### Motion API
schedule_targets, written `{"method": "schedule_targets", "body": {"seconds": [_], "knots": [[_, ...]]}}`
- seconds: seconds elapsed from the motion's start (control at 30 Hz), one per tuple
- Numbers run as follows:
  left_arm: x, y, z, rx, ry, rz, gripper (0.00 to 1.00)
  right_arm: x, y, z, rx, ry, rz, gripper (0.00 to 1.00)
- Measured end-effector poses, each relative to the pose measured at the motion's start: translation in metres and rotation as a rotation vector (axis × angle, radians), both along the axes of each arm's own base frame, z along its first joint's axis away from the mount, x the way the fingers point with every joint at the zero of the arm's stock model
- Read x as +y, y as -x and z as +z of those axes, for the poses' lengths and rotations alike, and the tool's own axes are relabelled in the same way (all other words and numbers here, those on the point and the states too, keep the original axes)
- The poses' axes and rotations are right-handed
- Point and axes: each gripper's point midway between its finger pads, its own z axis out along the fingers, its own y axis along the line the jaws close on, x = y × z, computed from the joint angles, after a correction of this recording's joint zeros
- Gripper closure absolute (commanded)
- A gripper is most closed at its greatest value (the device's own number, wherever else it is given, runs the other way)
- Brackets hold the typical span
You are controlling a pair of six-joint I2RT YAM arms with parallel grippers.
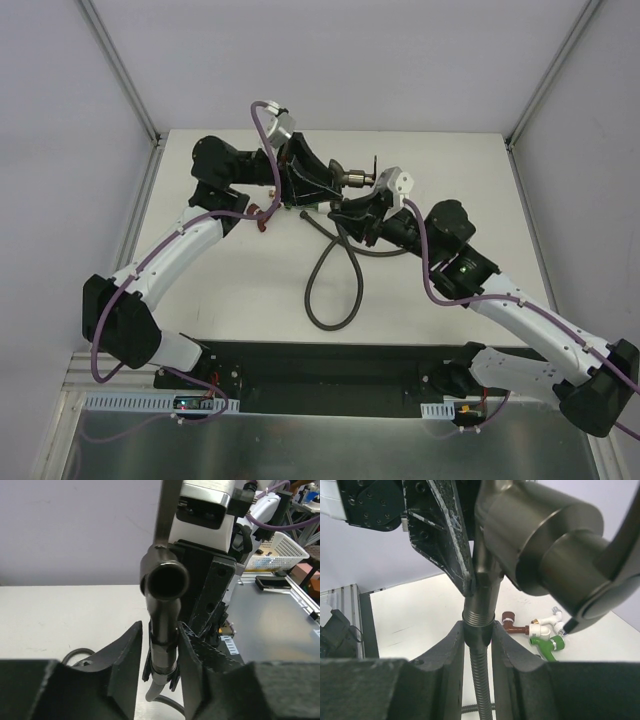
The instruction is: Install the water faucets
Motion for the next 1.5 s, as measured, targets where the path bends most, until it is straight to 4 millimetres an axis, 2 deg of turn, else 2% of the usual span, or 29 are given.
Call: {"method": "schedule_targets", "body": {"seconds": [0.03, 0.13, 0.2, 0.4, 0.63, 1.33, 1.5], "knots": [[0.0, 0.001, 0.0, -0.001, 0.002, -0.001, 0.85, 0.0, -0.001, -0.001, 0.001, 0.001, -0.004, 0.98], [-0.002, 0.002, 0.0, 0.005, 0.011, 0.007, 0.97, -0.003, -0.005, -0.001, 0.005, 0.003, -0.022, 0.98], [-0.001, 0.003, -0.003, 0.018, 0.024, 0.038, 1.0, -0.003, -0.005, -0.003, 0.012, 0.01, -0.024, 0.98], [-0.001, 0.012, -0.004, -0.02, 0.072, 0.164, 1.0, -0.001, -0.003, -0.005, 0.017, 0.014, -0.018, 0.98], [-0.013, 0.016, -0.001, -0.143, 0.069, 0.375, 1.0, -0.003, -0.002, 0.0, 0.007, 0.001, -0.019, 0.98], [-0.023, -0.007, -0.016, -0.206, 0.037, 0.917, 1.0, -0.013, -0.018, -0.012, 0.075, 0.012, -0.141, 0.98], [-0.026, -0.013, -0.024, -0.21, 0.02, 1.022, 1.0, -0.017, -0.022, -0.021, 0.104, 0.016, -0.182, 0.98]]}}
